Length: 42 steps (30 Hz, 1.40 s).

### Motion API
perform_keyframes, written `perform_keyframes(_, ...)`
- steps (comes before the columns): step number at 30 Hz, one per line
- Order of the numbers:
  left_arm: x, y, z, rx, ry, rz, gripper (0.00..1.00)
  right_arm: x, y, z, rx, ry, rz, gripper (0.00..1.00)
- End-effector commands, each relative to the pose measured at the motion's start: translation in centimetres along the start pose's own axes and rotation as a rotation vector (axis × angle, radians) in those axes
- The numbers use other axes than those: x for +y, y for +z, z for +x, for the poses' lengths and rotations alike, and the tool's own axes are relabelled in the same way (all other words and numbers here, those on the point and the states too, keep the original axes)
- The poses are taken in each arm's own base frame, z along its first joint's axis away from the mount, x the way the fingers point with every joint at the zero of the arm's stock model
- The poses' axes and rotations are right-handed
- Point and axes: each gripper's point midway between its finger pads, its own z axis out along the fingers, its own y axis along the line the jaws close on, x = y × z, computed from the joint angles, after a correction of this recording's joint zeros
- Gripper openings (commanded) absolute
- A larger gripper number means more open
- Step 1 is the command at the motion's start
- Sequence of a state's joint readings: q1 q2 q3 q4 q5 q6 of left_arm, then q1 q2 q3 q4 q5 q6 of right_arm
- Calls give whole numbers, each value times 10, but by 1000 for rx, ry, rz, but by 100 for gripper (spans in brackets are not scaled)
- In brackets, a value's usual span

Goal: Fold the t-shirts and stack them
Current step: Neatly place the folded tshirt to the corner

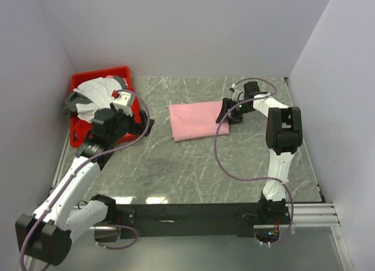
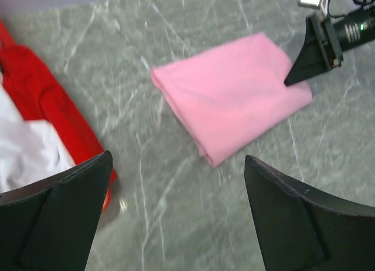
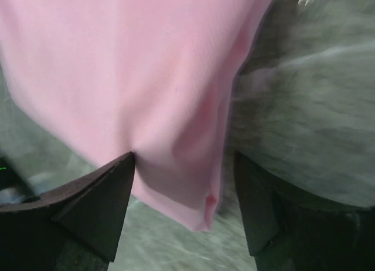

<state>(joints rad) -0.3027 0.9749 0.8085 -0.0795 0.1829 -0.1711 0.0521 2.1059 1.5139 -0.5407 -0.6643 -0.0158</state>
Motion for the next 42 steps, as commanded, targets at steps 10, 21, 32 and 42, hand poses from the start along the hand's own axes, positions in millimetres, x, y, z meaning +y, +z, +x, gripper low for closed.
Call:
perform_keyframes(10,-5,-46,20,-43,-13,0,100,18,15,29,178,149,-116,31)
perform_keyframes(21,-11,-55,16,-60,9,28,99,-86,-75,9,101,87,220,0)
perform_keyframes(32,-17,-55,16,-61,17,64,99,-234,-188,-2,114,58,675,0)
perform_keyframes(42,-20,-52,21,-44,7,83,99,-282,-240,-21,73,-25,964,0)
